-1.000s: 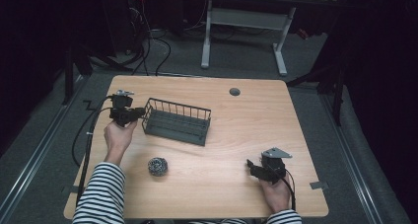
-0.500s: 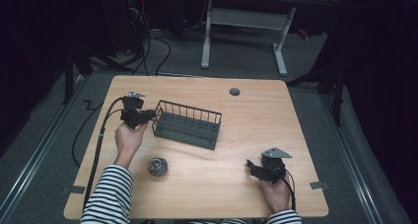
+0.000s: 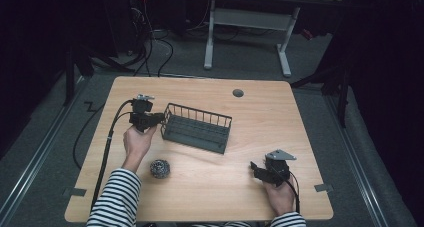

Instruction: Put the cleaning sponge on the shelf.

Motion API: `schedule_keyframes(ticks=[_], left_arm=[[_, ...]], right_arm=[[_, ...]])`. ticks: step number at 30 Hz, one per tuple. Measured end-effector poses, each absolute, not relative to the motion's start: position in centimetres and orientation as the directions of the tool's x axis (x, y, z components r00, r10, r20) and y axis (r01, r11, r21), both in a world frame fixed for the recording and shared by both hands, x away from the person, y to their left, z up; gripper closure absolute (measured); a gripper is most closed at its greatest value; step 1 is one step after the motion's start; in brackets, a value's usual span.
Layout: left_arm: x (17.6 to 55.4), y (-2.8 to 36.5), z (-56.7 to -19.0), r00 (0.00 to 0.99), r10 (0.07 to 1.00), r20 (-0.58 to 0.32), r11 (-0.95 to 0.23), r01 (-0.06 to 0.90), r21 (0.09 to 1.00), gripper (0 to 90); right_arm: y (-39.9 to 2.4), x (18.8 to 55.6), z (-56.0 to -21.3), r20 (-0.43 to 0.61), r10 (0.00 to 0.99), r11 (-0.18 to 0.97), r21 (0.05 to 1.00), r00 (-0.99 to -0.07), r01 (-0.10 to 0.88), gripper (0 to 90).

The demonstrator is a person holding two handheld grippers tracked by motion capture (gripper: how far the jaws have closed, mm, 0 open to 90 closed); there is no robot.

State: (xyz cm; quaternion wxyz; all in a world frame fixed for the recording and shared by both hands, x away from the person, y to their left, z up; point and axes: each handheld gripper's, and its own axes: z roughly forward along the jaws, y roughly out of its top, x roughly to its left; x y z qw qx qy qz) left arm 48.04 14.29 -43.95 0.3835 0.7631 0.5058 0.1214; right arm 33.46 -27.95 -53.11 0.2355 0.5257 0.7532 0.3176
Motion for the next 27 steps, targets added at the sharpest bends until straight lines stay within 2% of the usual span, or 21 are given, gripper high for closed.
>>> schedule_keyframes(ticks=[3, 9, 10, 11, 12, 20, 27], left_arm=[[48.1, 14.4, -44.0, 0.465, 0.861, -0.206, -0.197, 0.679, 0.707, 79.6], [47.9, 14.9, -43.8, 0.458, 0.859, -0.230, -0.169, 0.677, 0.717, 51.5], [47.9, 14.9, -43.8, 0.458, 0.859, -0.230, -0.169, 0.677, 0.717, 47.8], [47.8, 15.1, -43.7, 0.458, 0.858, -0.232, -0.164, 0.673, 0.722, 47.8], [47.6, 15.4, -43.3, 0.460, 0.856, -0.237, -0.153, 0.663, 0.733, 42.3], [46.3, 16.9, -42.2, 0.482, 0.851, -0.210, -0.166, 0.625, 0.762, 34.8], [44.7, 18.7, -42.2, 0.480, 0.857, -0.186, -0.167, 0.601, 0.782, 33.5]], right_arm=[[-27.9, 33.5, -53.1, -0.019, 0.942, 0.244, 0.726, -0.335, 0.643, 34.1], [-27.9, 33.5, -53.1, -0.019, 0.942, 0.244, 0.726, -0.335, 0.643, 34.1], [-27.9, 33.5, -53.1, -0.019, 0.942, 0.244, 0.726, -0.335, 0.643, 34.1], [-27.9, 33.5, -53.1, -0.019, 0.942, 0.243, 0.726, -0.335, 0.644, 34.1], [-27.9, 33.5, -53.1, -0.019, 0.942, 0.244, 0.726, -0.335, 0.643, 34.1], [-27.9, 33.5, -53.1, -0.018, 0.942, 0.243, 0.726, -0.335, 0.643, 34.1], [-27.9, 33.5, -53.1, -0.018, 0.942, 0.243, 0.726, -0.335, 0.644, 34.1]])
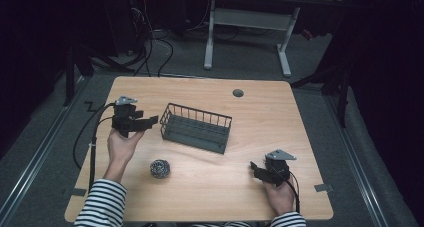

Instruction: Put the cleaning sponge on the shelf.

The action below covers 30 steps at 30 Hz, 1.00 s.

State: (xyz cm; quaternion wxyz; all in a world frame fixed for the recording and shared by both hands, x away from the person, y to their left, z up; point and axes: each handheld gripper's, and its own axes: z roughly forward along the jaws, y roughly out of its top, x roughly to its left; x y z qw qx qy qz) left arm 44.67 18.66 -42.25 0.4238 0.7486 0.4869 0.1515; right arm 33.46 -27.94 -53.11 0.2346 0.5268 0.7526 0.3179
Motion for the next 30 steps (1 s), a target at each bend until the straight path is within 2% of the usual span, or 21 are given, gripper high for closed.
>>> schedule_keyframes(ticks=[10, 15, 30], left_arm=[[41.9, 22.0, -43.9, 0.450, 0.878, -0.161, -0.164, 0.600, 0.783, 31.8], [40.4, 23.4, -46.2, 0.419, 0.896, -0.145, -0.161, 0.614, 0.773, 31.8], [38.2, 23.9, -51.3, 0.374, 0.926, -0.061, -0.214, 0.648, 0.731, 32.0]], right_arm=[[-28.0, 33.5, -53.1, -0.019, 0.942, 0.244, 0.726, -0.336, 0.643, 34.0], [-28.0, 33.5, -53.1, -0.018, 0.942, 0.244, 0.726, -0.336, 0.644, 34.0], [-28.0, 33.5, -53.1, -0.019, 0.941, 0.246, 0.725, -0.339, 0.643, 33.4]])
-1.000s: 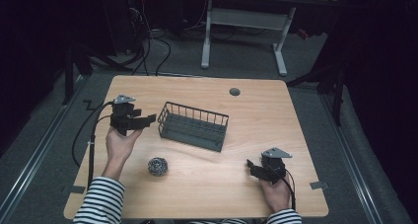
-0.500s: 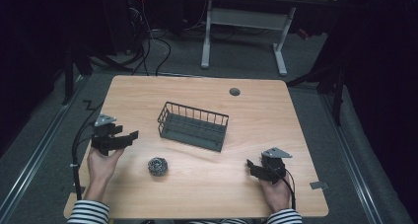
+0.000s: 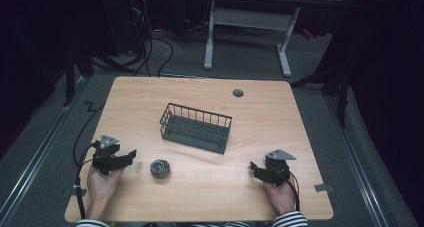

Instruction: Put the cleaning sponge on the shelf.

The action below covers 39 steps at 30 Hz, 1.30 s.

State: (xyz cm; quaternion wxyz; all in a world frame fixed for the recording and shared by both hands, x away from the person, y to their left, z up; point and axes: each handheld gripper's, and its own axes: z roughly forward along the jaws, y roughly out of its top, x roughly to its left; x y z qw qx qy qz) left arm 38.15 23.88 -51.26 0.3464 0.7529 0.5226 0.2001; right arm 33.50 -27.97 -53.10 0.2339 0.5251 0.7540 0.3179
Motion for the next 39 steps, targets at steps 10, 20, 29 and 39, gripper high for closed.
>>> schedule_keyframes(ticks=[10, 20, 29, 39], left_arm=[[37.4, 23.7, -53.5, 0.350, 0.937, -0.015, -0.230, 0.648, 0.726, 31.1], [37.0, 23.8, -53.7, 0.340, 0.940, -0.015, -0.218, 0.633, 0.743, 29.3], [36.9, 23.7, -53.8, 0.341, 0.940, -0.015, -0.218, 0.634, 0.742, 27.3], [36.9, 23.7, -53.7, 0.343, 0.939, -0.018, -0.218, 0.636, 0.740, 27.3]], right_arm=[[-28.0, 33.6, -53.1, -0.018, 0.936, 0.256, 0.720, -0.351, 0.645, 32.5], [-27.7, 33.4, -52.4, 0.010, 0.925, 0.256, 0.725, -0.381, 0.640, 29.5], [-25.1, 32.4, -50.6, -0.012, 0.868, 0.338, 0.747, -0.496, 0.573, 29.6], [-21.5, 32.4, -50.1, 0.039, 0.784, 0.391, 0.744, -0.620, 0.542, 33.3]])
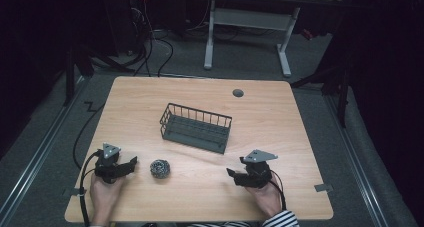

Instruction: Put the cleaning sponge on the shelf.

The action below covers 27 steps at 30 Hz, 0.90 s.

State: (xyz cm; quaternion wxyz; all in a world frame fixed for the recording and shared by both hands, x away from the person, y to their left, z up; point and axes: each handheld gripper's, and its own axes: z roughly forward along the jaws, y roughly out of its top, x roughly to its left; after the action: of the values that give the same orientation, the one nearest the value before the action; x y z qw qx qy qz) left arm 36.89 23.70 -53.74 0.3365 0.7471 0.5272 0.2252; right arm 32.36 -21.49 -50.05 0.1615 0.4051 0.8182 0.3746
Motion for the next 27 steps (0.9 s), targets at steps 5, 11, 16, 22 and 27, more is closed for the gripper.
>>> schedule_keyframes(ticks=[5, 11, 16, 22, 27], left_arm=[[36.9, 23.7, -53.8, 0.342, 0.940, -0.018, -0.217, 0.635, 0.741, 27.3], [36.9, 23.7, -53.7, 0.343, 0.939, -0.018, -0.218, 0.637, 0.740, 27.3], [36.9, 23.7, -53.8, 0.341, 0.940, -0.019, -0.216, 0.635, 0.741, 27.2], [36.9, 23.7, -53.8, 0.340, 0.940, -0.019, -0.215, 0.636, 0.741, 27.2], [36.9, 23.7, -53.7, 0.341, 0.940, -0.019, -0.216, 0.636, 0.741, 27.0]], right_arm=[[-20.0, 32.1, -50.2, 0.046, 0.746, 0.425, 0.735, -0.665, 0.528, 33.4], [-18.2, 32.2, -49.8, 0.063, 0.696, 0.445, 0.743, -0.715, 0.499, 33.6], [-16.2, 32.6, -48.9, 0.070, 0.635, 0.469, 0.757, -0.770, 0.455, 33.4], [-12.7, 33.1, -48.7, 0.065, 0.561, 0.511, 0.757, -0.826, 0.407, 32.6], [-10.3, 33.9, -49.1, 0.075, 0.528, 0.536, 0.743, -0.846, 0.400, 30.8]])
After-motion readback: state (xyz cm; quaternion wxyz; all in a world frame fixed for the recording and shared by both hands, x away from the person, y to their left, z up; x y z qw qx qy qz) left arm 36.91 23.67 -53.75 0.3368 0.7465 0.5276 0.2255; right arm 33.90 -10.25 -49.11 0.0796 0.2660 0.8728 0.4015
